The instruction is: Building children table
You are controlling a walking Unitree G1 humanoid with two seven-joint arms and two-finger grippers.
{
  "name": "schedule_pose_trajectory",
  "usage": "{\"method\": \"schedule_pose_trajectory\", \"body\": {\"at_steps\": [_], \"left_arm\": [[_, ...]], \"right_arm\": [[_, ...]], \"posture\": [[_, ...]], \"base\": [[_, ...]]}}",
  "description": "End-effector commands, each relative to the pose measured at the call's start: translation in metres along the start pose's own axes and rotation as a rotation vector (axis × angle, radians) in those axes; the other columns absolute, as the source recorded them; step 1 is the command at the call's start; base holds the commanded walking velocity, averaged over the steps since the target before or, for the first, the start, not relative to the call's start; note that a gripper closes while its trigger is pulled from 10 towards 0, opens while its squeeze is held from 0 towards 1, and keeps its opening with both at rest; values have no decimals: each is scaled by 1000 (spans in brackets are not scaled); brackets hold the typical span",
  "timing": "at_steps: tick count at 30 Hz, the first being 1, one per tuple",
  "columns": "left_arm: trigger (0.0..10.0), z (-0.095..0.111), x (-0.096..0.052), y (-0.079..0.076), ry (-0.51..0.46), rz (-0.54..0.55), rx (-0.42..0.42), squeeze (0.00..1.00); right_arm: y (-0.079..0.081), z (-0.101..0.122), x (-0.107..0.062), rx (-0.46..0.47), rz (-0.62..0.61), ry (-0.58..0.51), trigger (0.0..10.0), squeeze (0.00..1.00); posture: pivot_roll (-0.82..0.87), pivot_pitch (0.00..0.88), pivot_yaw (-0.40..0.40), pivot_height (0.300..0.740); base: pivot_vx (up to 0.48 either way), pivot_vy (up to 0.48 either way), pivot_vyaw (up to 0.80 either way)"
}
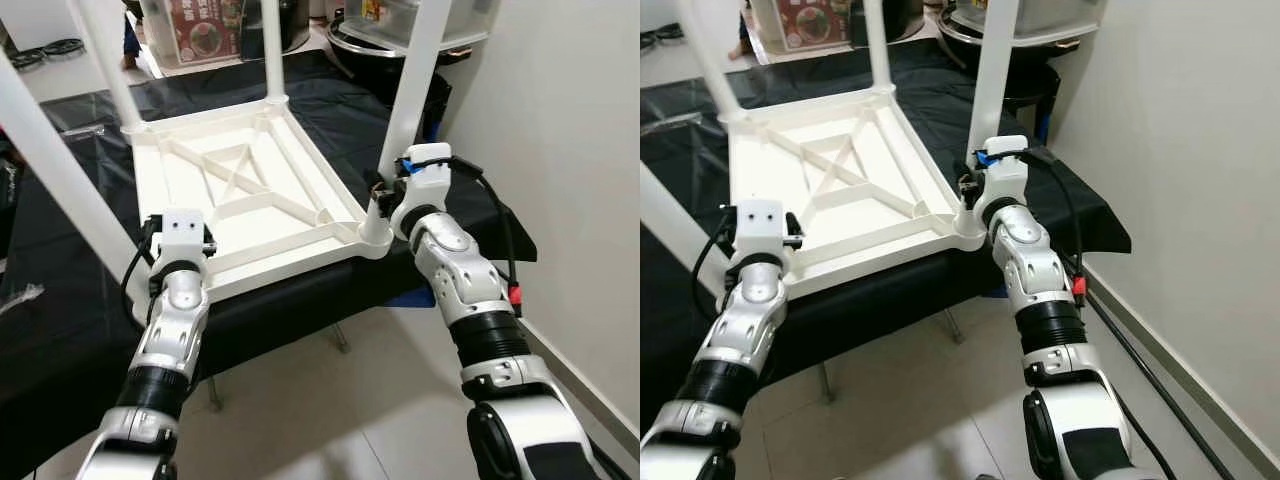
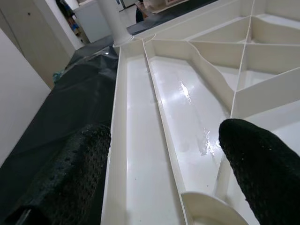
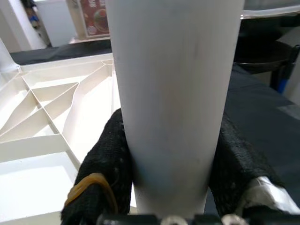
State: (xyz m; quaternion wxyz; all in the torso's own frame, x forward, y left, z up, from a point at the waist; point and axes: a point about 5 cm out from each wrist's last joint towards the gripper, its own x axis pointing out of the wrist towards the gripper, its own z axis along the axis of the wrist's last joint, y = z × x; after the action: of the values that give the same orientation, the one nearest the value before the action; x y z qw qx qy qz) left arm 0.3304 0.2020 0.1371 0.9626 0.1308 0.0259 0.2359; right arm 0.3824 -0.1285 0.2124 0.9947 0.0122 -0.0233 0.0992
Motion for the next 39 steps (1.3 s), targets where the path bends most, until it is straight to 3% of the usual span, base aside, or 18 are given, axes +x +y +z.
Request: {"method": "schedule_pose_trajectory", "body": {"at_steps": [1,5,10,11,12,14,16,21,25,31,32,35,36,37,38,39], "left_arm": [[10000,-56,3,98,223,365,138,0],[10000,-61,-9,120,243,427,164,0],[10000,-65,-18,130,270,453,178,0],[10000,-70,-22,133,291,453,184,0],[10000,-70,-22,133,291,453,184,0],[10000,-74,-28,144,320,465,197,0],[10000,-73,-29,154,332,467,208,0],[10000,-69,-23,162,331,449,215,0],[10000,-65,-12,161,332,378,207,0],[10000,-59,-6,157,315,363,174,0],[10000,-46,1,142,248,283,165,0],[10000,-41,3,135,221,246,162,0],[10000,-36,5,127,196,207,152,0],[10000,-36,5,127,196,207,152,0],[10000,-31,6,120,167,169,144,0],[10000,-25,6,111,136,126,131,0]], "right_arm": [[-75,18,-16,13,-324,-91,0,0],[-63,17,-12,27,-291,-97,0,0],[-49,19,-11,48,-249,-108,0,0],[-35,19,-12,61,-212,-114,0,0],[-35,19,-12,61,-212,-114,0,0],[-5,20,-17,89,-134,-122,0,0],[13,20,-22,117,-92,-124,0,0],[33,17,-27,152,-55,-118,0,0],[51,18,-31,179,-21,-117,0,0],[60,20,-35,208,-16,-113,0,0],[67,20,-37,216,-8,-105,0,0],[69,20,-38,217,-3,-97,0,0],[70,19,-38,219,-3,-95,5333,0],[70,19,-38,219,-3,-95,5333,0],[71,19,-38,219,1,-93,10000,0],[73,19,-38,224,4,-92,10000,0]], "posture": [[104,75,-18,740],[113,75,-29,740],[113,79,-32,740],[111,79,-35,740],[111,79,-35,740],[105,82,-37,740],[110,82,-38,740],[116,85,-46,740],[112,83,-43,740],[109,80,-37,740],[106,73,-38,740],[106,73,-38,740],[106,67,-38,740],[106,67,-38,740],[106,62,-38,740],[105,61,-40,740]], "base": [[0,0,0],[0,0,0],[0,0,0],[0,0,0],[0,0,0],[0,0,0],[0,0,0],[0,0,0],[0,0,0],[0,0,0],[0,0,0],[0,0,0],[0,0,0],[0,0,0],[0,0,0],[0,0,0]]}}
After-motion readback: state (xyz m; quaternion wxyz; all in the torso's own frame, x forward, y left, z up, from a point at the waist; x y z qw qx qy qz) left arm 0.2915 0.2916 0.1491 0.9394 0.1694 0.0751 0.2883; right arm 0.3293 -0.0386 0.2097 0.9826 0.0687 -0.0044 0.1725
